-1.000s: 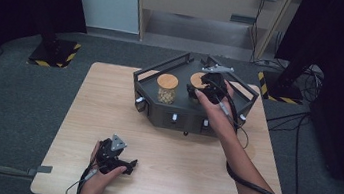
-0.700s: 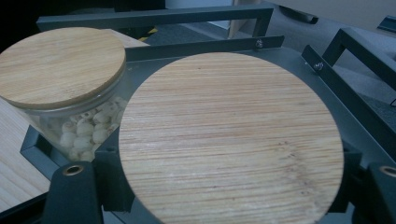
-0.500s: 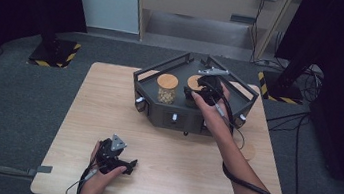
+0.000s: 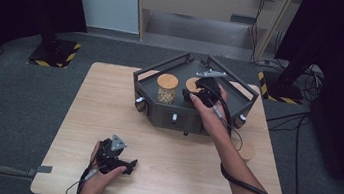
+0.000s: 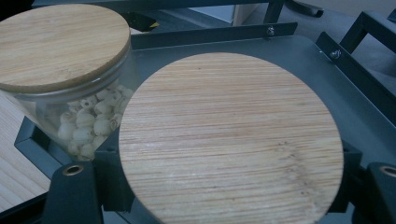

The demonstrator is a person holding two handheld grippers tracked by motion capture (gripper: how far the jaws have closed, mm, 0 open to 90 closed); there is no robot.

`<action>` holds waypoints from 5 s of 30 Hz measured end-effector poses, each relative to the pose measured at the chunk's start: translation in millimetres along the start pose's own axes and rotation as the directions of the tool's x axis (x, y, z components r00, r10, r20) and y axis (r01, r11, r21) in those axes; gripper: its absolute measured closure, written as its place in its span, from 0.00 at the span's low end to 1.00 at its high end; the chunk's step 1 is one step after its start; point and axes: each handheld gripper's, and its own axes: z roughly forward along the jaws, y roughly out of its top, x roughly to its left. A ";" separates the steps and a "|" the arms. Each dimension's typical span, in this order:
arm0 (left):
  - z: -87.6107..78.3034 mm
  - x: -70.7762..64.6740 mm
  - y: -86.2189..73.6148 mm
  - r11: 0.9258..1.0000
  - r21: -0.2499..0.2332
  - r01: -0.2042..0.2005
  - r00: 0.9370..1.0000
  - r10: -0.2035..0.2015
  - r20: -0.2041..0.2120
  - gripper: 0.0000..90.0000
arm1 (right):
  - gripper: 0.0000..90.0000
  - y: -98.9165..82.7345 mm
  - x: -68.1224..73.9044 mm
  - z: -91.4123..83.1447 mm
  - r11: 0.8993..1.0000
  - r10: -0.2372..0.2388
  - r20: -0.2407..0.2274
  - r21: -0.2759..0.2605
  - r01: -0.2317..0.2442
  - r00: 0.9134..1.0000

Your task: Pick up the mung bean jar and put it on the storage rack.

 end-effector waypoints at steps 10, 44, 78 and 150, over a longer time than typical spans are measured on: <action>0.0 -0.1 -0.1 1.000 0.000 0.000 1.000 0.000 0.000 0.00 | 0.28 -2.1 -1.3 1.5 1.000 0.011 -0.005 0.000 -0.011 1.000; 0.0 -0.1 0.0 1.000 0.000 0.000 1.000 0.000 0.000 0.00 | 0.09 -10.6 -12.7 -13.7 0.998 -0.001 -0.040 -0.066 -0.001 0.999; 0.1 -0.3 -0.3 1.000 -0.002 0.002 1.000 -0.002 -0.001 0.00 | 0.04 -52.5 -30.3 -76.3 0.991 -0.002 -0.084 -0.131 -0.009 0.996; -0.1 -1.1 -0.3 1.000 -0.001 0.001 1.000 -0.001 -0.005 0.00 | 0.02 -177.5 -78.6 -149.9 0.991 0.115 0.027 -0.069 -0.113 0.993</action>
